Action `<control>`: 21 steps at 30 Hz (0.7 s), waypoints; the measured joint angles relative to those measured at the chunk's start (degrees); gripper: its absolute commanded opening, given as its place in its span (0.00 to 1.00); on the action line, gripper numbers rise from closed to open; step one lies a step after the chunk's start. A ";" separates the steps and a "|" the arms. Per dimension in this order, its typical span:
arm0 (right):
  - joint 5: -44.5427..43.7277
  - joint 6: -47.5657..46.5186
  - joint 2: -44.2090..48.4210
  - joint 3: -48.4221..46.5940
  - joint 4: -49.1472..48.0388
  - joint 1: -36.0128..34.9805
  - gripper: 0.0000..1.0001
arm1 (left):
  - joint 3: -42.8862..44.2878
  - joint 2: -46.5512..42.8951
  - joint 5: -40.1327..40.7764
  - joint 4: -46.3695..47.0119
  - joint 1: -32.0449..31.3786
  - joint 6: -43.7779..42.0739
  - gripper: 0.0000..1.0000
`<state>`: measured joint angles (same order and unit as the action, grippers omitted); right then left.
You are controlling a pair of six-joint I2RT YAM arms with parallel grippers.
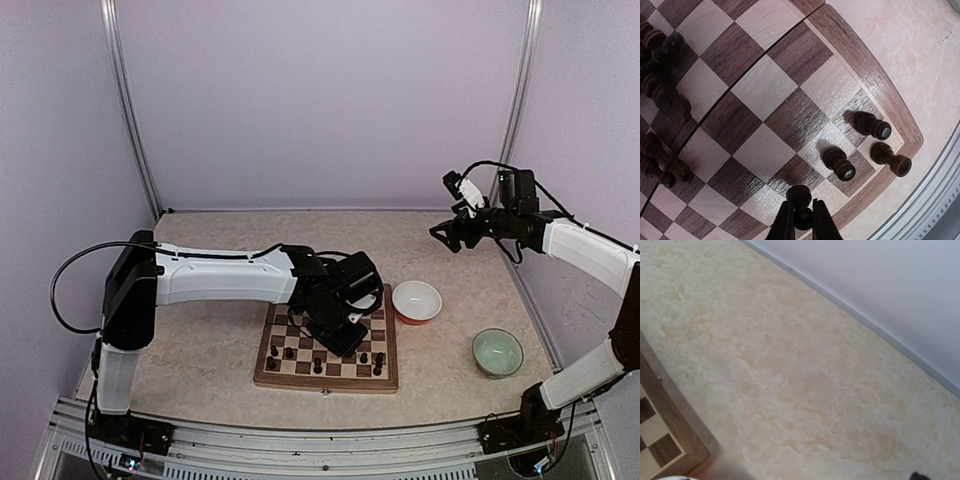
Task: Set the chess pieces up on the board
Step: Place the pawn on c7.
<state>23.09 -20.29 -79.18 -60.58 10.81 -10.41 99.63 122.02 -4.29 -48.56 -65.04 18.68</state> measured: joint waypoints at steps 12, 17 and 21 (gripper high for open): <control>1.36 -0.04 0.00 0.00 0.02 0.00 0.95 | 0.00 1.46 0.02 0.07 -0.02 0.04 0.20; 1.73 -0.13 -0.24 0.00 0.02 0.00 0.95 | 0.02 1.75 -0.02 0.11 -0.07 0.11 0.32; 1.84 -0.24 -0.72 0.00 0.04 0.00 0.95 | 0.02 1.77 -0.39 0.13 -0.07 0.15 0.39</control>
<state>24.93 -20.53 -79.90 -60.58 10.85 -10.41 99.66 123.79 -4.69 -48.42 -65.10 18.83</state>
